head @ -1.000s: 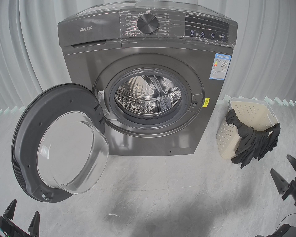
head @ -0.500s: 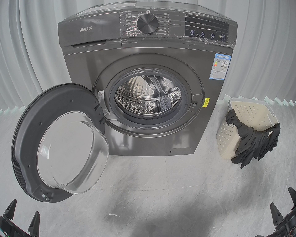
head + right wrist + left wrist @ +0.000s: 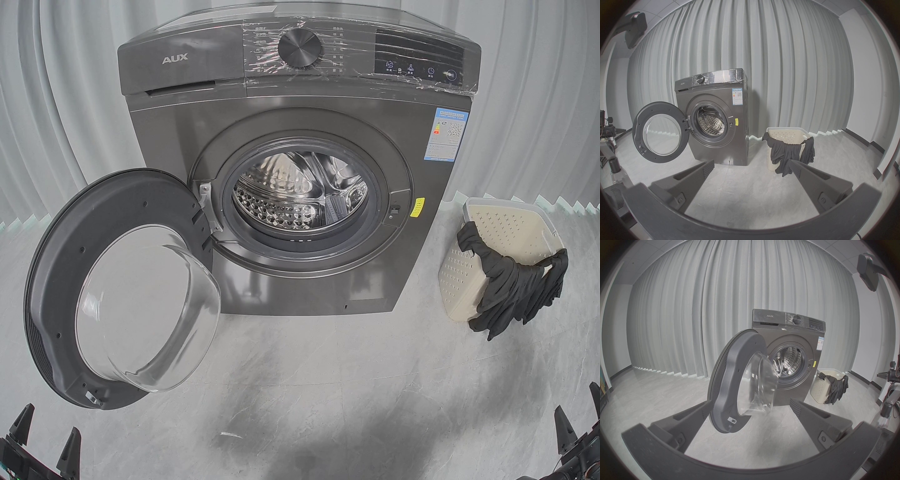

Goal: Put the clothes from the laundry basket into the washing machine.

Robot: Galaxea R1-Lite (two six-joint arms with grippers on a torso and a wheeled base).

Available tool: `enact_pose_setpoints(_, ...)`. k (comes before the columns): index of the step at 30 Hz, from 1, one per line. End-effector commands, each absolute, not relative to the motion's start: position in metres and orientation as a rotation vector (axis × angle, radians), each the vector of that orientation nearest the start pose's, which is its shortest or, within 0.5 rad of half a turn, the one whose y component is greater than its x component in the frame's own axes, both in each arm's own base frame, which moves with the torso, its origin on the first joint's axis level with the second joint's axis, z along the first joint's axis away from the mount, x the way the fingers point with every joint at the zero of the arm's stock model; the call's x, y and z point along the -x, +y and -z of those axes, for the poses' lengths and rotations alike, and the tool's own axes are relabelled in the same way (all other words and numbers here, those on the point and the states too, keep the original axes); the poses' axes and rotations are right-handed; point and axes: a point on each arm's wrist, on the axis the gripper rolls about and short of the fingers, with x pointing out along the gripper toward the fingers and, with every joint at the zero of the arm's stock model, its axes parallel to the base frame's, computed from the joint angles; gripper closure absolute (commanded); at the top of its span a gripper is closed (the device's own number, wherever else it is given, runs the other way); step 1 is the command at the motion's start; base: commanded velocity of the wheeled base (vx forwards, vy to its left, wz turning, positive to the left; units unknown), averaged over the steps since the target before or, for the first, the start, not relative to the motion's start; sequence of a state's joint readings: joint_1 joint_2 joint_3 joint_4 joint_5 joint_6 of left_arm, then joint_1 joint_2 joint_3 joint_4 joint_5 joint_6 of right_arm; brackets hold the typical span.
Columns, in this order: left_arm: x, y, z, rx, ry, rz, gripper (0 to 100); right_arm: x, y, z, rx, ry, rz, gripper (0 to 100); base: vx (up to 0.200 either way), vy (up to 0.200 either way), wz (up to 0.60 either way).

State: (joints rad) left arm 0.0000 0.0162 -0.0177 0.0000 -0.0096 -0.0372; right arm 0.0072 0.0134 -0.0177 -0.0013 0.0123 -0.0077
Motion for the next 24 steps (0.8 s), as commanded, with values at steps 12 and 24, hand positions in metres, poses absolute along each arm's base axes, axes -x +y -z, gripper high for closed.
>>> enact_pose_setpoints(12,0.0229,-0.0002,-0.0759,0.037,-0.001,0.009,0,0.0228,0.0001,-0.0756,0.008,-0.002,-0.02,0,0.0,-0.2,0.0)
enact_pose_setpoints(24,0.0229,-0.0002,-0.0759,0.037,-0.001,0.009,0,0.0228,0.0001,-0.0756,0.008,-0.002,-0.021,0,0.0,-0.083,0.0)
